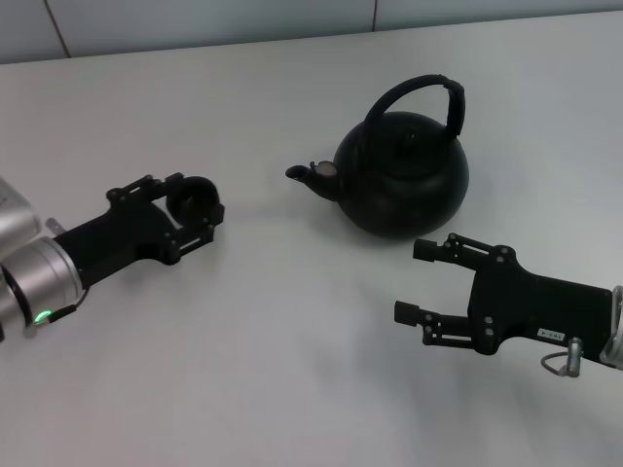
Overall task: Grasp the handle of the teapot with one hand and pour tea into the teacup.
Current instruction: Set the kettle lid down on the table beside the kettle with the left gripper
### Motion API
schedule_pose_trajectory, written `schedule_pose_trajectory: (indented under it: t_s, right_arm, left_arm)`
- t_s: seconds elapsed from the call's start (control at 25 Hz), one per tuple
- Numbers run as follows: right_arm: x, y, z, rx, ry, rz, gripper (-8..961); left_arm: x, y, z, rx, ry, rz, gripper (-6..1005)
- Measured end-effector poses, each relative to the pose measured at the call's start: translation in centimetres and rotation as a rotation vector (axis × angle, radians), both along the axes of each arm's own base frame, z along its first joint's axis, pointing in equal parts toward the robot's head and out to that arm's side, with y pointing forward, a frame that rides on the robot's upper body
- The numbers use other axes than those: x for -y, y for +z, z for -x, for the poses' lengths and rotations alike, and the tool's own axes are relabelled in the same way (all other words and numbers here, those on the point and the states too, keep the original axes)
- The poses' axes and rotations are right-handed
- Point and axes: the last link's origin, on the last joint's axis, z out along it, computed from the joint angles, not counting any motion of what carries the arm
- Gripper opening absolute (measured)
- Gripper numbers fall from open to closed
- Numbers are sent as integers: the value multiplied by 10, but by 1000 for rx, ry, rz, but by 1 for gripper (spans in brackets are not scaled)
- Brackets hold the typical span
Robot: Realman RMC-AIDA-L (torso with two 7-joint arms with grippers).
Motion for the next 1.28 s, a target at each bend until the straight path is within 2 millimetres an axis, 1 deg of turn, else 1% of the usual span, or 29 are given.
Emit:
schedule_pose_trajectory:
  t_s: [0.36, 0.64, 0.8, 1.28]
  right_arm:
    - [3, -1, -2, -3, -9, 2, 793]
    - [4, -2, -1, -2, -8, 7, 790]
    - [4, -2, -1, -1, -6, 10, 788]
    - [5, -2, -2, 2, -4, 13, 783]
  left_arm:
    - [0, -13, -17, 8, -52, 55, 692]
    - [0, -21, -24, 4, -64, 79, 691]
    - [0, -25, -23, -19, -64, 82, 691]
    - [2, -30, -18, -61, -64, 78, 693]
